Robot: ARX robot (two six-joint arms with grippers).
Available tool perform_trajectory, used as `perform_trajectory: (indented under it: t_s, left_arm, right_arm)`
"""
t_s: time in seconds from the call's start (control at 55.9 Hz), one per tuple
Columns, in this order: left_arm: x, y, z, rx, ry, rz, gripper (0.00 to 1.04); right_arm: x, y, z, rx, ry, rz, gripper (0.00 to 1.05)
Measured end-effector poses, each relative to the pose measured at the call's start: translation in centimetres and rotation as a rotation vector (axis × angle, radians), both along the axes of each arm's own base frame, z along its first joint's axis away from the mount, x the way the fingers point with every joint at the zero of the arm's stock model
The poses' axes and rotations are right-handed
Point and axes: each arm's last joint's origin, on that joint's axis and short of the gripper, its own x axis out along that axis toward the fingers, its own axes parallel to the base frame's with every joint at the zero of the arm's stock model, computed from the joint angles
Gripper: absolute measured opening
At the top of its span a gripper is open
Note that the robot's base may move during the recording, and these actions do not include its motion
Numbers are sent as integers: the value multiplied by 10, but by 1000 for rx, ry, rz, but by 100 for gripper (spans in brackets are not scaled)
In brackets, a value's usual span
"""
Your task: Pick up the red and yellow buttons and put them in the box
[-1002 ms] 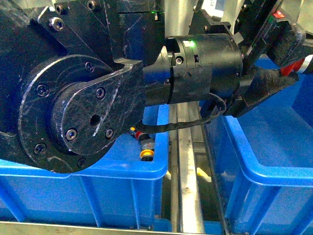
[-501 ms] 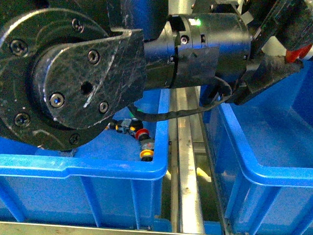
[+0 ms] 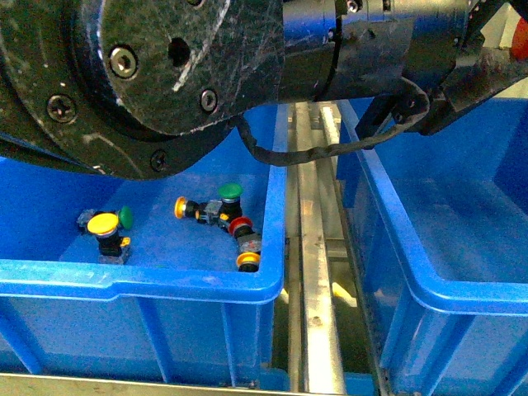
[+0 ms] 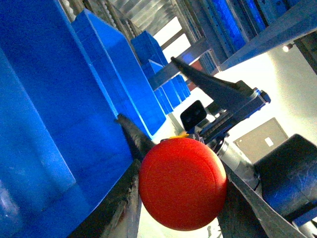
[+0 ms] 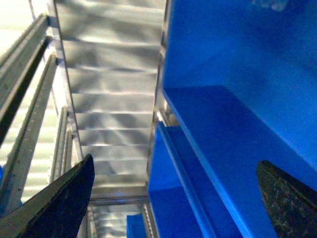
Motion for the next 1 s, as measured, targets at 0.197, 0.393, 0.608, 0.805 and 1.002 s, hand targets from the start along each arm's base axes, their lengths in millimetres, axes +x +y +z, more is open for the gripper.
perform_trajectory:
  t_s: [0.197, 0.393, 0.608, 0.805, 1.002]
  left_arm:
    - [-1, -4, 5, 1, -19, 7, 34]
    - [-1, -10, 6, 8, -30, -3, 34]
    - [2, -13, 2, 21, -24, 0, 34]
    - [4, -15, -3, 29, -16, 0, 33]
    - [4, -18, -3, 28, -16, -6, 33]
  right_arm:
    - [-11, 22, 4, 47, 1, 67, 98]
    - [-22, 39, 16, 83, -35, 132, 98]
    - [-27, 45, 20, 97, -39, 145, 98]
    - [-30, 43, 24, 102, -51, 142, 96]
    - [-31, 39, 24, 102, -39, 127, 68]
